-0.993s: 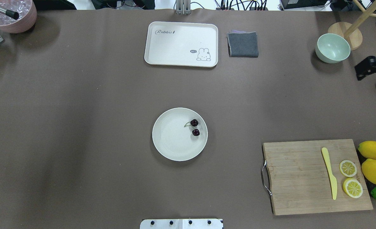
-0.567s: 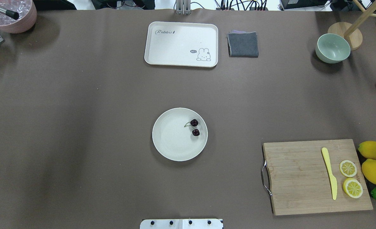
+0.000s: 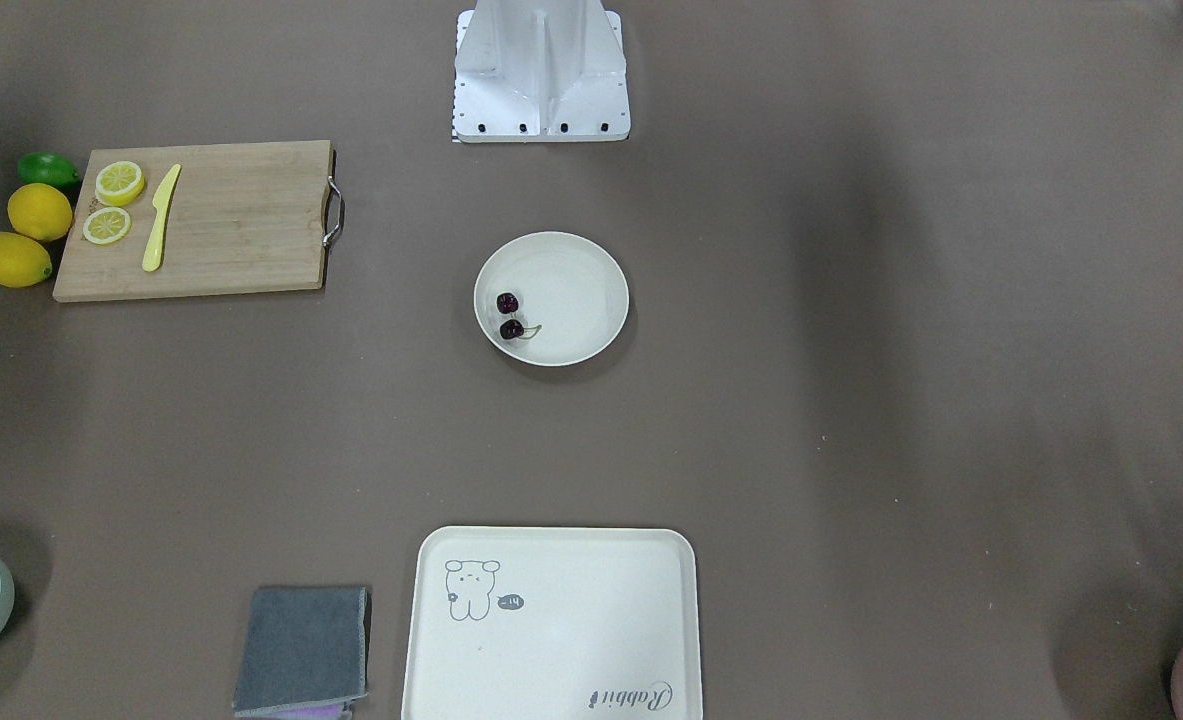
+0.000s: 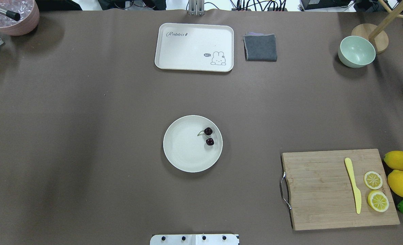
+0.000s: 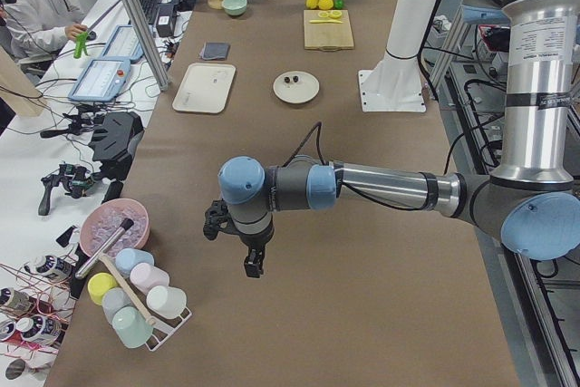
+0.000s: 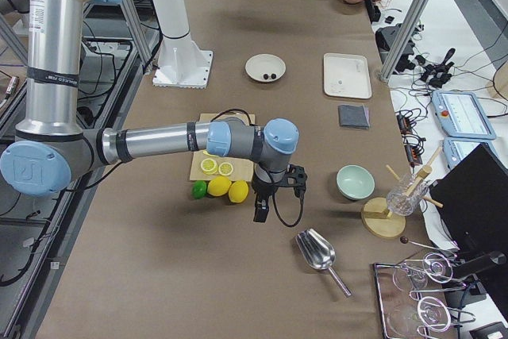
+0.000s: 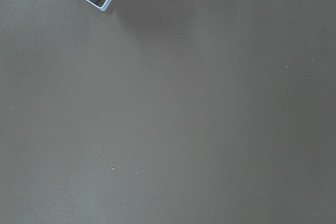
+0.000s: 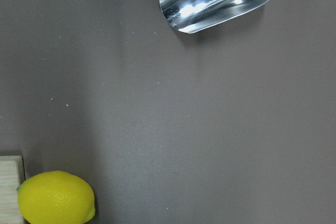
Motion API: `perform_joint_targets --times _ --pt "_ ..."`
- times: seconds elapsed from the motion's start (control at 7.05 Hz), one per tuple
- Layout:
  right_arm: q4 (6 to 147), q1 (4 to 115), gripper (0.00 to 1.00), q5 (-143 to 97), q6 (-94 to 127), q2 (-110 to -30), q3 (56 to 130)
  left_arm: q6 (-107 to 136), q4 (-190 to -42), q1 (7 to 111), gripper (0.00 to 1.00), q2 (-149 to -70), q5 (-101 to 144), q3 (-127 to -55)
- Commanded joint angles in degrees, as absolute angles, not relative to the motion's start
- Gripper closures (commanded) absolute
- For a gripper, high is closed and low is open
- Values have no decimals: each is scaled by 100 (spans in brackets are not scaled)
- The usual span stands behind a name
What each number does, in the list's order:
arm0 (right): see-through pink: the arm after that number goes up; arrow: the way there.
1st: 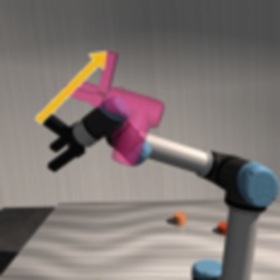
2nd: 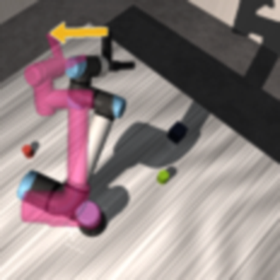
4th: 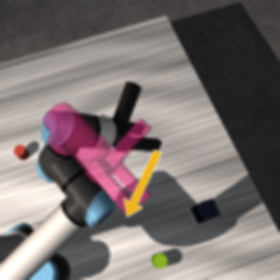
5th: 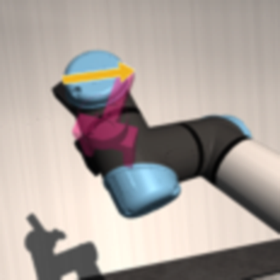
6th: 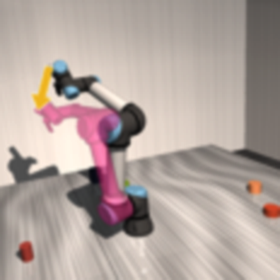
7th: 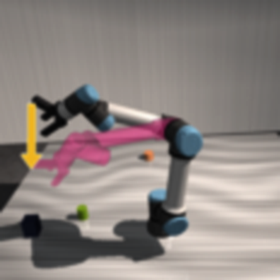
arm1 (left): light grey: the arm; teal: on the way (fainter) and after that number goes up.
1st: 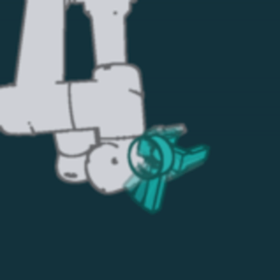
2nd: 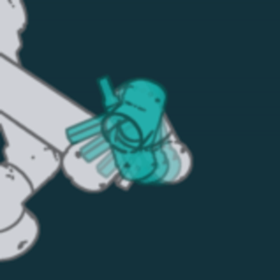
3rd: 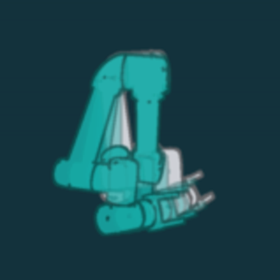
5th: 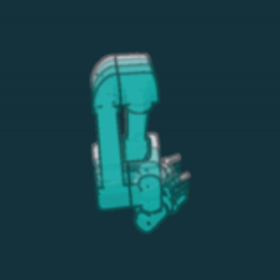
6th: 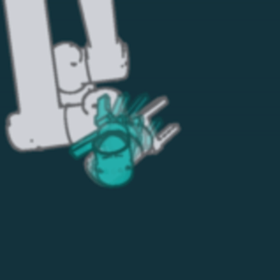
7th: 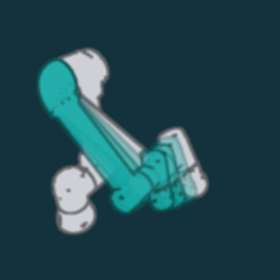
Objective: Place red cherry on plate
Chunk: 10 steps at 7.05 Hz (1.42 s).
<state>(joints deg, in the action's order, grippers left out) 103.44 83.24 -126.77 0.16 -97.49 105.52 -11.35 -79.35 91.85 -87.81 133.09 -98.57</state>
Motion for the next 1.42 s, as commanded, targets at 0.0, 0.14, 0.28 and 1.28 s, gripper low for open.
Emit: perform_joint_targets --times 0.0,0.14,0.28,1.28 --pt "10222 8341 0 -12735 35 -9738 10564 -1143 -7937 9185 2 -8780 13324 -9870" --pt "9917 8332 0 -13005 26 -9721 10547 -1143 -7937 9185 2 -8780 13316 -9861" --pt "9740 8323 0 -12834 0 -9729 10503 -1143 -7945 9185 2 -8780 13324 -9870" --pt "9747 8727 0 -13103 9 -10072 10670 -1143 -8121 9185 2 -8780 13315 -9853"
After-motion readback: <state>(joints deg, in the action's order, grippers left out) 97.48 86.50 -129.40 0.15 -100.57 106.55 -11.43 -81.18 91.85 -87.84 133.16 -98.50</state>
